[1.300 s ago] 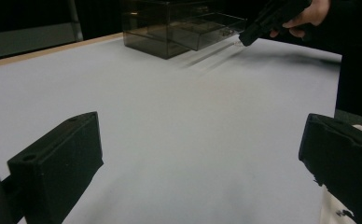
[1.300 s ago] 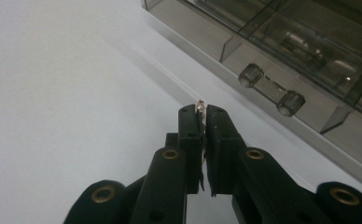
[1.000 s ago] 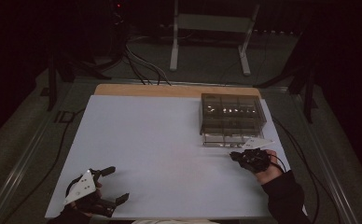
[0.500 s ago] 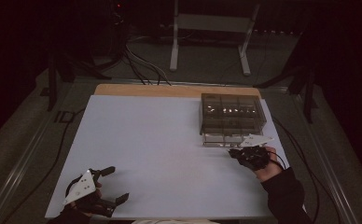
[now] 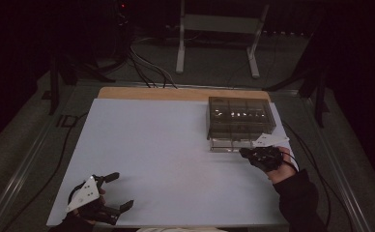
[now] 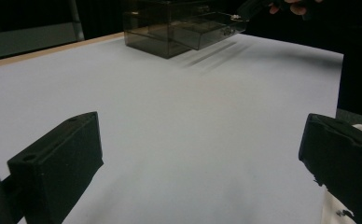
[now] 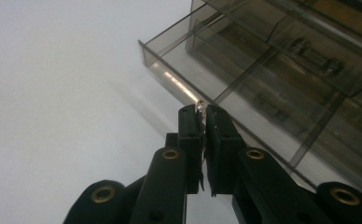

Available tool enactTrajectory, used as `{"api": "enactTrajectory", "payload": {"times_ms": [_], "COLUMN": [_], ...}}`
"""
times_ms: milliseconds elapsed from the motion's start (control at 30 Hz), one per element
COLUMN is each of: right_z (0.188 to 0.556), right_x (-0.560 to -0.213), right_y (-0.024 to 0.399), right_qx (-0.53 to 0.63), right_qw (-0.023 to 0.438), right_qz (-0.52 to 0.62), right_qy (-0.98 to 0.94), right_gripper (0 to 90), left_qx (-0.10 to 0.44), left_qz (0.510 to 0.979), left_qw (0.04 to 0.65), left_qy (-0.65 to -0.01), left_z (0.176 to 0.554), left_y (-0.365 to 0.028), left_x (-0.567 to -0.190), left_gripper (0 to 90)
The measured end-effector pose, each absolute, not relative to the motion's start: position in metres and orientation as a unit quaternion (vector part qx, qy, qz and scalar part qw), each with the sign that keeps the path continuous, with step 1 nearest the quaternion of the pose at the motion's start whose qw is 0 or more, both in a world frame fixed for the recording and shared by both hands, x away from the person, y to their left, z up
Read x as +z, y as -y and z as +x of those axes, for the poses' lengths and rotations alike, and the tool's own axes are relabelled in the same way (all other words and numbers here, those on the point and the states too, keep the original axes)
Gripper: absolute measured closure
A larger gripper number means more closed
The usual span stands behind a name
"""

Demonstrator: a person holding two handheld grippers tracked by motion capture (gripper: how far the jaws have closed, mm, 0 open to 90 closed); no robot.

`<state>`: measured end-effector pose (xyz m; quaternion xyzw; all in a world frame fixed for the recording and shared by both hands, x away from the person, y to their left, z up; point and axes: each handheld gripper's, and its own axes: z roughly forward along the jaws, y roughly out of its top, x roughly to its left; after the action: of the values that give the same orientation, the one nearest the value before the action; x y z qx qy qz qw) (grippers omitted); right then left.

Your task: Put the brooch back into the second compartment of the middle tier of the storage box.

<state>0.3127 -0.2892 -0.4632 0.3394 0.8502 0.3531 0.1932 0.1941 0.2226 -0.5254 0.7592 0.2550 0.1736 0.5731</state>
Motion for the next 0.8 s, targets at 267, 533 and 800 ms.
{"api": "enactTrajectory", "payload": {"times_ms": [267,533,800], "right_z": [0.316,0.32,0.326], "right_x": [-0.455,-0.448,-0.443], "right_y": [0.292,0.295,0.299], "right_qx": [0.357,0.36,0.363], "right_qw": [0.202,0.209,0.214], "right_qz": [0.342,0.344,0.352], "right_qy": [-0.845,-0.842,-0.836], "right_gripper": [86.0,86.1,86.0], "left_qx": [0.174,0.174,0.174], "left_qz": [0.759,0.761,0.76], "left_qw": [0.573,0.571,0.572], "left_qy": [-0.255,-0.255,-0.255], "left_z": [0.194,0.194,0.194], "left_y": [-0.223,-0.222,-0.222], "left_x": [-0.525,-0.526,-0.525], "left_gripper": [0.5,0.5,0.5]}}
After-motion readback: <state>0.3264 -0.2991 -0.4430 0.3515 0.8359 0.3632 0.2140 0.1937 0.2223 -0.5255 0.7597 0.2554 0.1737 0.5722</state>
